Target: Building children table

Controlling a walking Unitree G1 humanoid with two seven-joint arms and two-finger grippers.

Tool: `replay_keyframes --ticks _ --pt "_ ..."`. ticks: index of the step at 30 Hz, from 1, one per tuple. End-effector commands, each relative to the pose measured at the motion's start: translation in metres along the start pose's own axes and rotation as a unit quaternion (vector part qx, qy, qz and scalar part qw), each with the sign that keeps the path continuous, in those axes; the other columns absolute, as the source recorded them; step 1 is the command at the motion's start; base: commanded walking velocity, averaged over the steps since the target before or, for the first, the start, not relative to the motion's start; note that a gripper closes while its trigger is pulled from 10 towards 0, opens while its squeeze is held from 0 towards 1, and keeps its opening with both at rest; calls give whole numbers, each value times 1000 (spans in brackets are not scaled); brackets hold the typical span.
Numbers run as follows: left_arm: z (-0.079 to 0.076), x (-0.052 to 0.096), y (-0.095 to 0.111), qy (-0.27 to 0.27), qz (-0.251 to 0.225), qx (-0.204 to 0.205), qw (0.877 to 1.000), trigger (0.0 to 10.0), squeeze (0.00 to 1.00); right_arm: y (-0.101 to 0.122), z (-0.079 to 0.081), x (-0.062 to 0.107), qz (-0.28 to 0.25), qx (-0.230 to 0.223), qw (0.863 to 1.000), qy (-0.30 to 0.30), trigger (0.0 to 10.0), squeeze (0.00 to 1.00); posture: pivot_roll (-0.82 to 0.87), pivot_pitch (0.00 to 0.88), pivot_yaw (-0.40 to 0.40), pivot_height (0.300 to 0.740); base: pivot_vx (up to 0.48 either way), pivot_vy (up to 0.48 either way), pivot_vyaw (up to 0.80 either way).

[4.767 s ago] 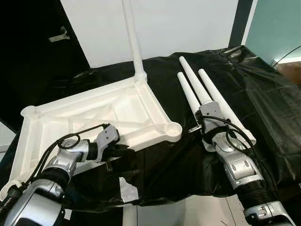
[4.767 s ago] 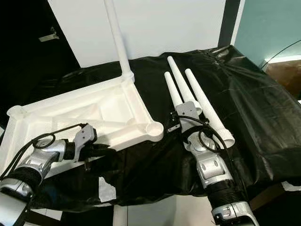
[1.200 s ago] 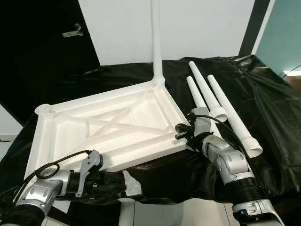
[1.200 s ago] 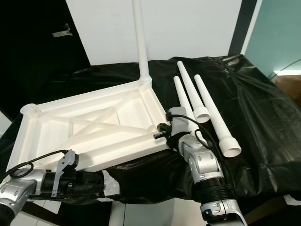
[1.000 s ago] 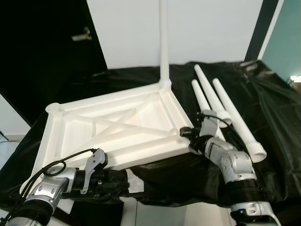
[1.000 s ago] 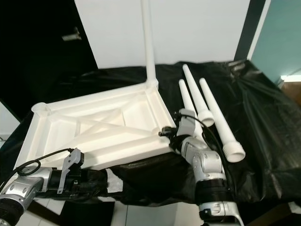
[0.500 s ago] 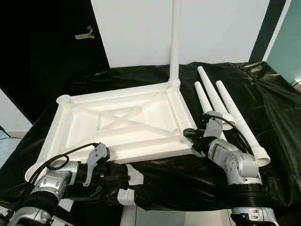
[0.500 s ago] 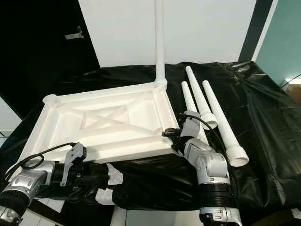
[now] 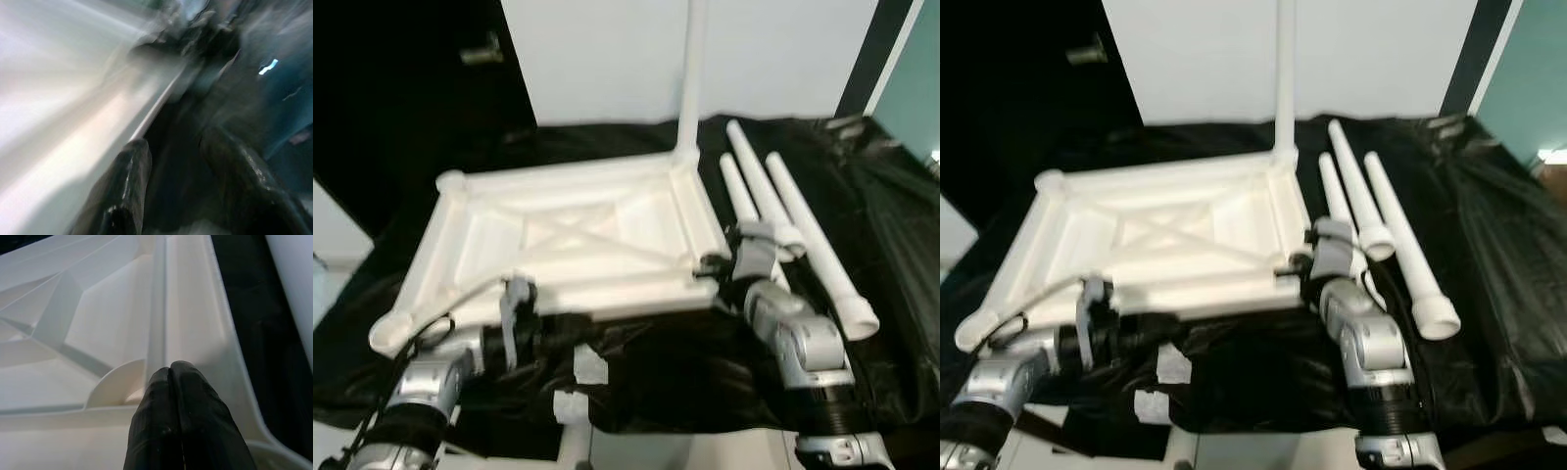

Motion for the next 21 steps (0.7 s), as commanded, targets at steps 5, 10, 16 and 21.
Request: replay_keyframes --ticks 5,10,16,21 --pt "-14 2 29 -77 -64 -17 995 10000 0 -9 6 1 26 -6 1000 13 10000 0 -94 0 37 740 0 0 0" --pt "-12 -1 61 -70 -161 -43 983 10000 0 0 11 1 7 -8 1000 17 10000 0 -93 0 37 740 0 0 0" --pt "15 -38 77 63 -253 -30 965 10000 0 44 20 6 -93 25 995 23 10000 0 -107 0 46 740 0 0 0" --pt "19 -62 66 86 -238 -4 968 10000 0 53 17 6 -107 16 994 -2 10000 0 -107 0 46 740 0 0 0"
Point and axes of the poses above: a point about 5 cm out from each wrist's last joint towards the gripper, its own x axis pointing back from the gripper into the wrist, its own y axis along the axis of the wrist's last joint, z = x × y, the point moved 2 cm from there along -x, pointing out of the wrist towards the gripper, and after that the axes turned 2 degrees about -x, right-handed, at the moved point
